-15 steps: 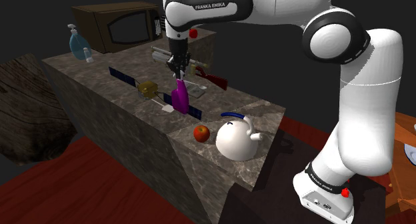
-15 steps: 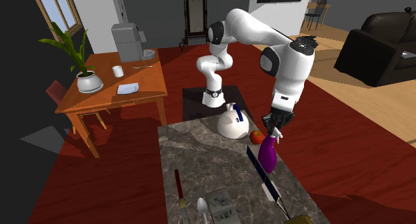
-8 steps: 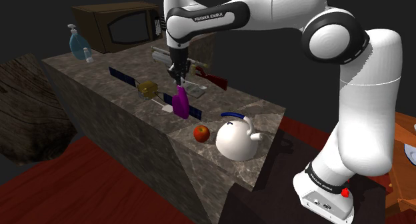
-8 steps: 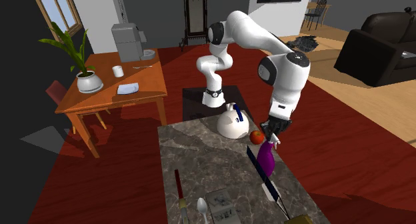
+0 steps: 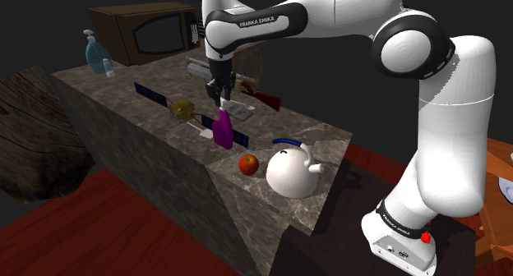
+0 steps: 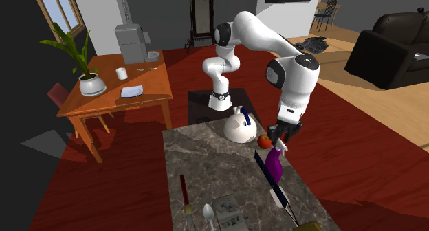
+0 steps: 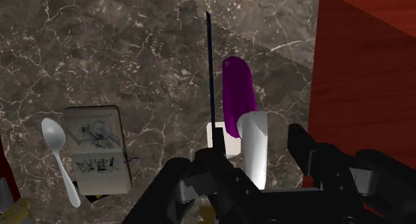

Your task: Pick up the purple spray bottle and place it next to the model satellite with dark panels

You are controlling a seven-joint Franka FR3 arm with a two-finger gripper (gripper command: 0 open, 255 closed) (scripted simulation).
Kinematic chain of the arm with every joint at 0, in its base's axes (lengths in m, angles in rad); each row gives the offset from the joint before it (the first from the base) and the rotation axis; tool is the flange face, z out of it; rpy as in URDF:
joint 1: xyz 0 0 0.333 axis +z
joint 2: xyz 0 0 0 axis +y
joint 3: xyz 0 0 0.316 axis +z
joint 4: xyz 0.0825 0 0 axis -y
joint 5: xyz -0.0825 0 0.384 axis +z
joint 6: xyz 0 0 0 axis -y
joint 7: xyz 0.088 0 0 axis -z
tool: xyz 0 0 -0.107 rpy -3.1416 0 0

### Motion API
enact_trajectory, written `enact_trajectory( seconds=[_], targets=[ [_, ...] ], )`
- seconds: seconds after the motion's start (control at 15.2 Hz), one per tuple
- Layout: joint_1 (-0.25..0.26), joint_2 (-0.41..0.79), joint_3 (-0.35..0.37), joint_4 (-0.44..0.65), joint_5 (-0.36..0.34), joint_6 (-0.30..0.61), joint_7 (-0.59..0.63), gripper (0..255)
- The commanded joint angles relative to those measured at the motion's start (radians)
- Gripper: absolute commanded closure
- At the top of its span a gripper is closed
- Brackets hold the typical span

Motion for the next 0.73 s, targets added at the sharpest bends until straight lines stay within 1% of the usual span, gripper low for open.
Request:
enact_trajectory(
  seconds=[0.0, 0.26, 0.53, 0.66],
  targets=[
    [0.000, 0.000, 0.000, 0.000, 0.000, 0.000, 0.000, 0],
    [0.000, 0.000, 0.000, 0.000, 0.000, 0.000, 0.000, 0],
    [0.002, -0.001, 0.001, 0.126, 0.001, -0.127, -0.001, 0],
    [0.002, -0.001, 0.001, 0.126, 0.001, -0.127, -0.001, 0]
  ],
)
